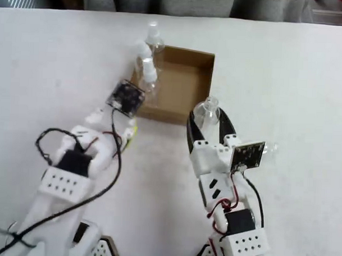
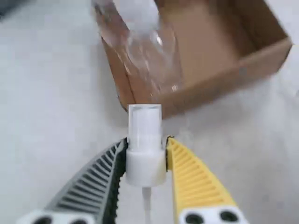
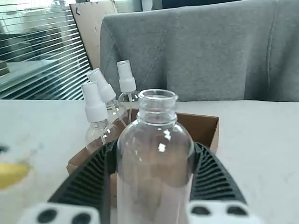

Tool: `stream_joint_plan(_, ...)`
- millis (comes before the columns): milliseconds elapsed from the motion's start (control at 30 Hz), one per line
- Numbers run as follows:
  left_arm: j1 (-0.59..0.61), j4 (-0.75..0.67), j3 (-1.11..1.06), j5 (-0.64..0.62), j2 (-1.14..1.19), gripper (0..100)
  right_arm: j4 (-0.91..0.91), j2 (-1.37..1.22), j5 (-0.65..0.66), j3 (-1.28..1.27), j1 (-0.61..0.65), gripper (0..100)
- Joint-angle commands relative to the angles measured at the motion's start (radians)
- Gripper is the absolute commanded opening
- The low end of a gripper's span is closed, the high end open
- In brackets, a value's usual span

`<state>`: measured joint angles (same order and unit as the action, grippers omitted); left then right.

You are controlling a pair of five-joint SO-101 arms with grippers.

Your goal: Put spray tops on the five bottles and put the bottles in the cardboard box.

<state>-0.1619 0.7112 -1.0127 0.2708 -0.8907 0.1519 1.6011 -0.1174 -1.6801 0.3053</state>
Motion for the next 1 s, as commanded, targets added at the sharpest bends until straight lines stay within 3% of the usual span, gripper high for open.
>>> stream_joint_plan(0, -0.03, 0.003, 0.157, -0.017, -0.163, 3, 0.044, 0.053, -0.006, -0.015, 0.005, 6.0)
stream_joint_plan(100, -0.077, -0.005, 0.256, -0.017, -0.251, 3, 0.068, 0.067, -0.006, -0.015, 0.027, 6.0)
stream_joint_plan(233, -0.153, -0.152, 0.341, -0.048, -0.294, 3, 0.09, 0.071, -0.006, -0.015, 0.058, 6.0)
stream_joint_plan(400, -0.214, -0.471, 0.364, -0.25, -0.292, 3, 0.107, 0.071, -0.006, -0.015, 0.062, 6.0)
stream_joint_plan(533, -0.285, -0.62, 0.382, -0.396, -0.234, 3, 0.119, 0.071, -0.006, -0.015, 0.062, 6.0)
stream_joint_plan(800, -0.335, -0.654, 0.568, -0.413, 0.073, 3, 0.12, 0.071, -0.006, -0.015, 0.062, 6.0)
stream_joint_plan(967, -0.341, -0.816, 0.615, -0.413, 0.209, 2, 0.12, 0.071, -0.006, -0.015, 0.064, 6.0)
